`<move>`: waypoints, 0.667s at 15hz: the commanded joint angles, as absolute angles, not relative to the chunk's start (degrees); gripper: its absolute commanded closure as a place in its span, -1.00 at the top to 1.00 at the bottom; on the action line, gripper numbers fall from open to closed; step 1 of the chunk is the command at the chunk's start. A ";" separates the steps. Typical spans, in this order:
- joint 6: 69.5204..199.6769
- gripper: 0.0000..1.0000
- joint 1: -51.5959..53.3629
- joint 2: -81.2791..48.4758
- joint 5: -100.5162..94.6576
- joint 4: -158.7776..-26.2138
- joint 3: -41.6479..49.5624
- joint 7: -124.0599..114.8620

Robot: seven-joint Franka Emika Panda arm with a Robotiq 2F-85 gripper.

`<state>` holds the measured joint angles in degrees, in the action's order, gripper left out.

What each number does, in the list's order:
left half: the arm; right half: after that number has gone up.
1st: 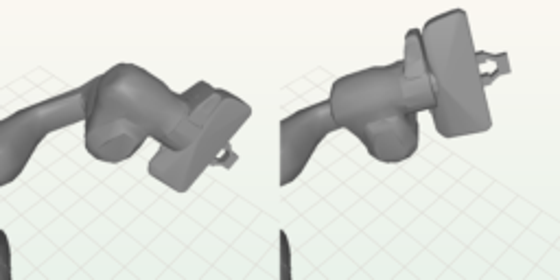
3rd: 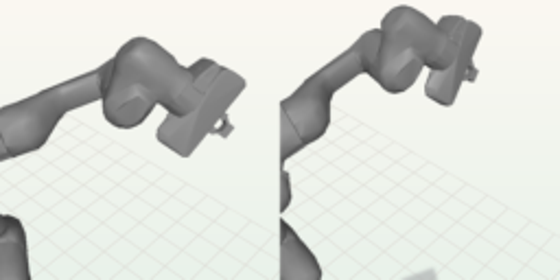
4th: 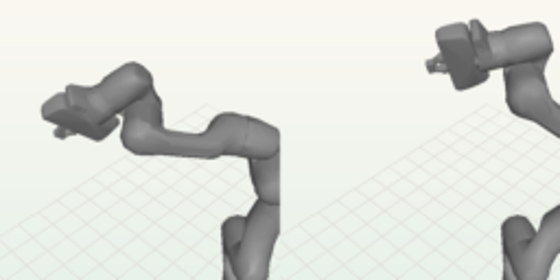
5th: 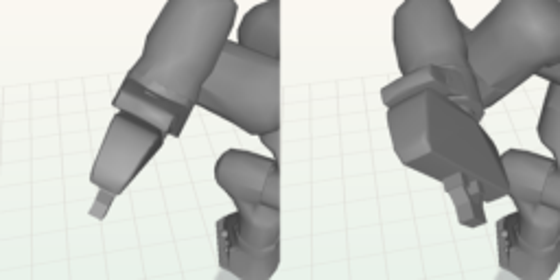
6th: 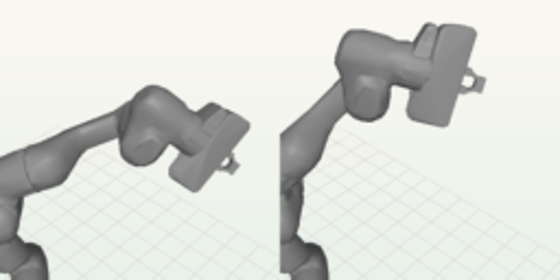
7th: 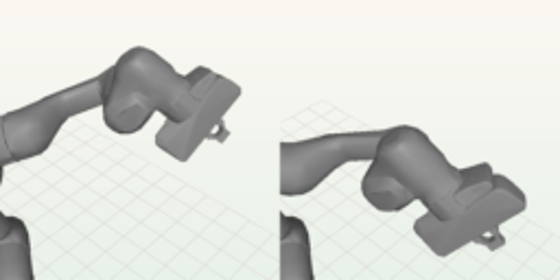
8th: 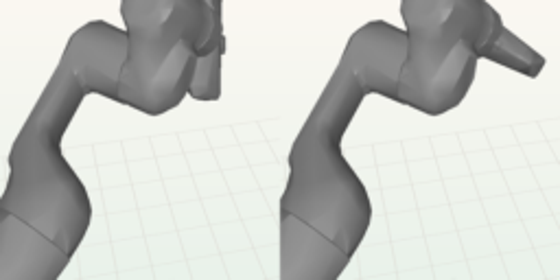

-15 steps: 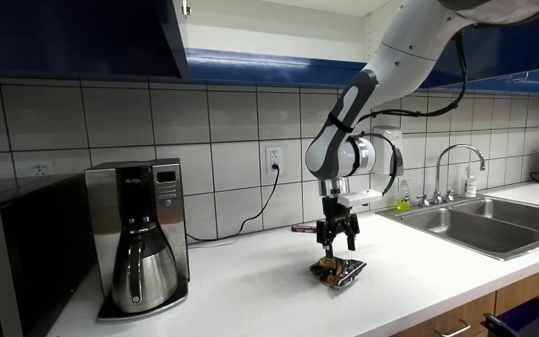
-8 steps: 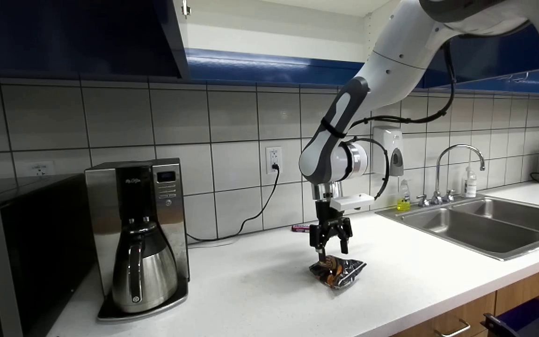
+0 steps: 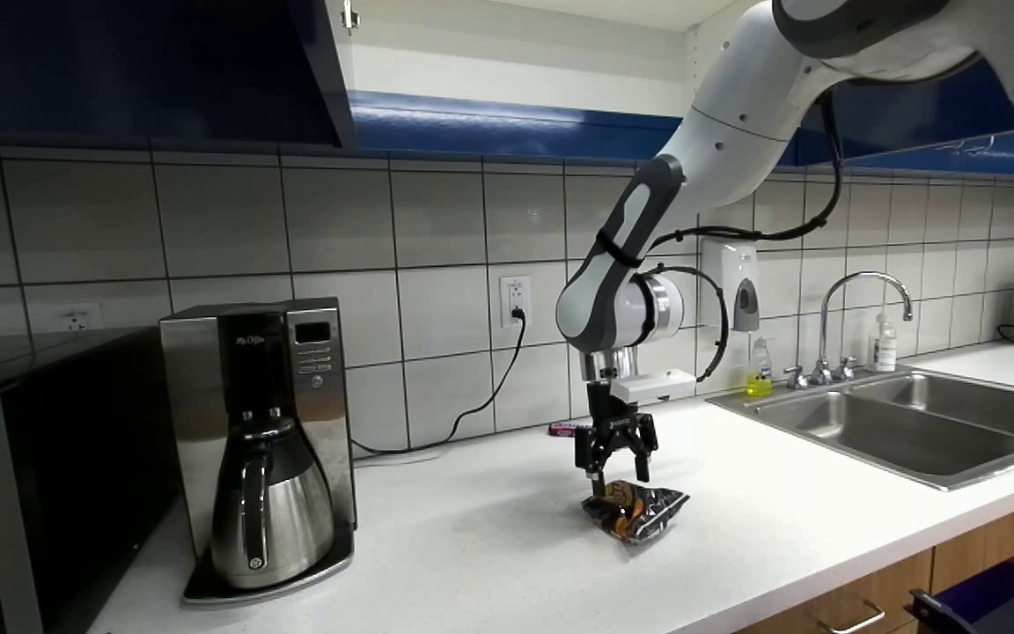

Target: Put the snack packet into the open cabinet

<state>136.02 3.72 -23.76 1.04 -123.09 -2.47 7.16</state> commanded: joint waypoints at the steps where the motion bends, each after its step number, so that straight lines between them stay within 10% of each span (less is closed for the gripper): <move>1: 135.33 1.00 4.04 -24.83 -0.36 -121.38 -2.22 3.85; 10: 135.08 1.00 4.30 -25.99 -0.66 -120.20 -1.46 0.06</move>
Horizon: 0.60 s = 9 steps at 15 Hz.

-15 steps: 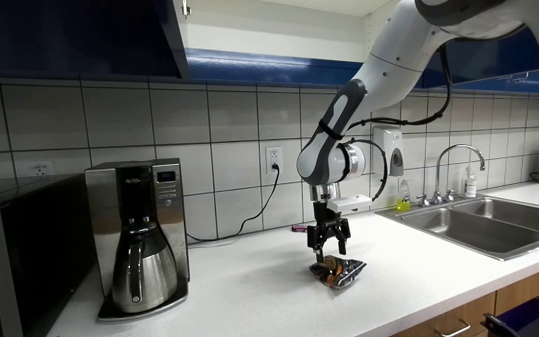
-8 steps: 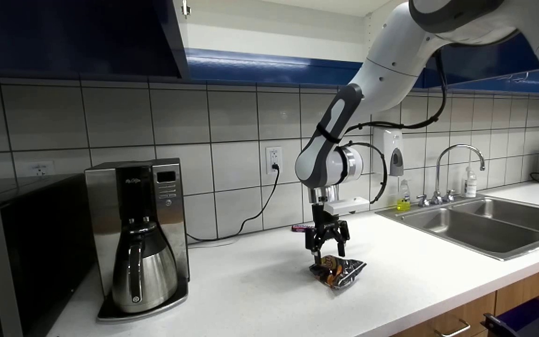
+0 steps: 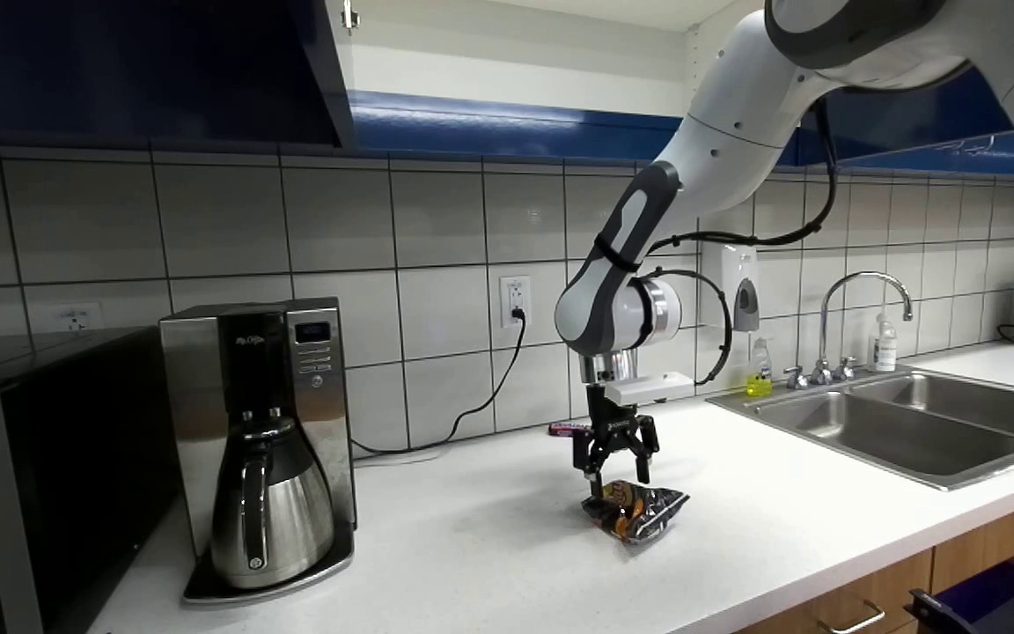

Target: Put the snack packet into the open cabinet

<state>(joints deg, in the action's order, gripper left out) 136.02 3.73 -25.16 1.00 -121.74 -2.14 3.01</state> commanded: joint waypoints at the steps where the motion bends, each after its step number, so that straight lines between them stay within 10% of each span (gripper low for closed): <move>1: 134.98 1.00 4.31 -26.17 -0.74 -120.02 -1.36 -0.27; 5: 134.90 1.00 4.32 -26.63 -0.93 -119.68 -1.11 -0.85; 6: 134.85 0.50 4.36 -26.67 -1.01 -119.66 -1.06 -1.00; 9: 134.68 0.16 4.49 -26.97 -1.33 -119.53 -0.98 -1.26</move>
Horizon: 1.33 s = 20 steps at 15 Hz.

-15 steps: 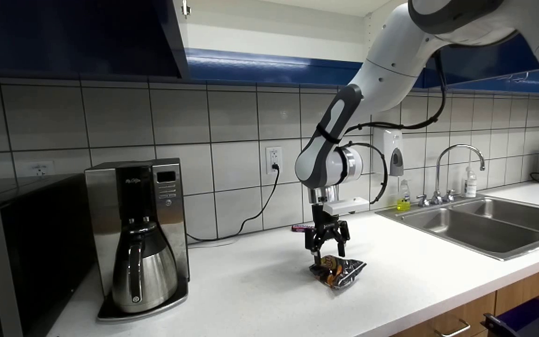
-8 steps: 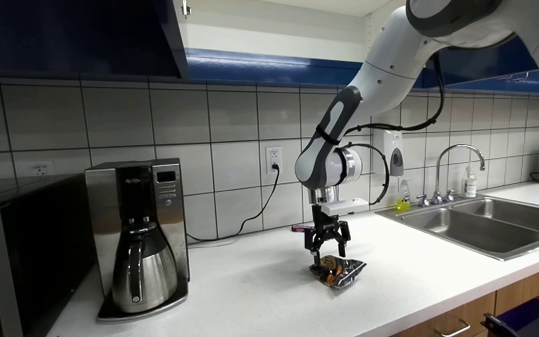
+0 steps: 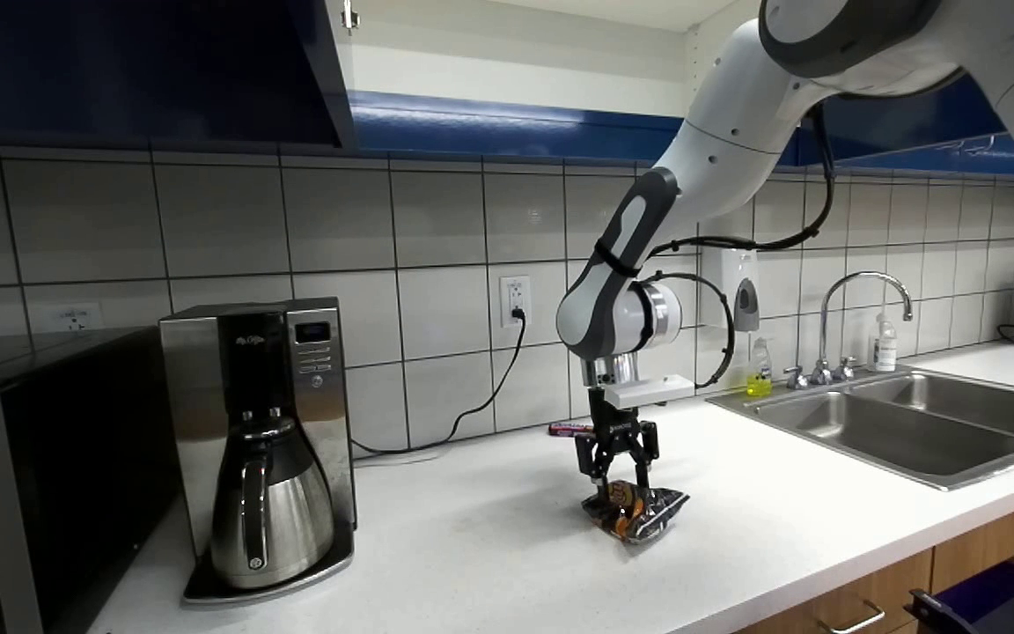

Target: Put the snack packet into the open cabinet

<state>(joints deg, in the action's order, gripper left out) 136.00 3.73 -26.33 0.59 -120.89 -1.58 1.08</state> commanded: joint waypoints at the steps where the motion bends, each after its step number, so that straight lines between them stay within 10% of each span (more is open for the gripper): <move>1: 134.71 -0.03 4.50 -27.00 -1.41 -119.54 -0.98 -1.30; 8: 134.34 -1.00 4.52 -27.55 -2.13 -118.76 -0.79 -1.77; 20: 133.30 -1.00 2.75 -25.05 -0.45 -118.55 -1.22 0.53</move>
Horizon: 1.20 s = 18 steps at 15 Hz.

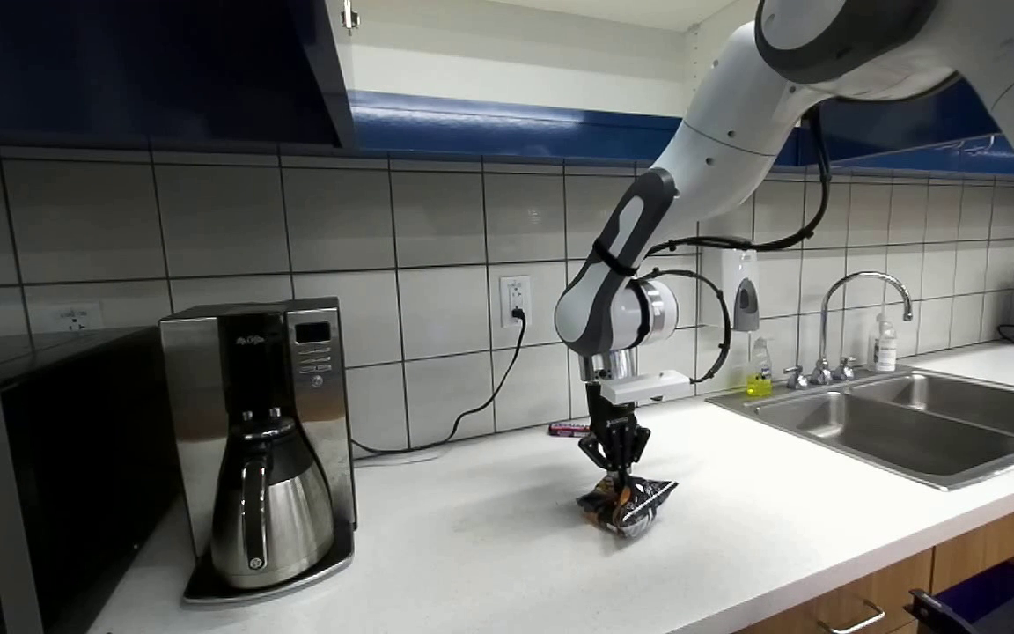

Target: Put the snack packet into the open cabinet

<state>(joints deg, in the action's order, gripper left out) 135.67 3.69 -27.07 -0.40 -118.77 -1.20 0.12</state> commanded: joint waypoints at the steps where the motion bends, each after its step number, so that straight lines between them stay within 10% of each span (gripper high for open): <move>1: 133.53 -1.00 2.58 -24.60 -0.49 -118.75 -1.04 0.57; 18: 133.58 -1.00 0.85 -12.25 -1.15 -128.52 -0.17 2.10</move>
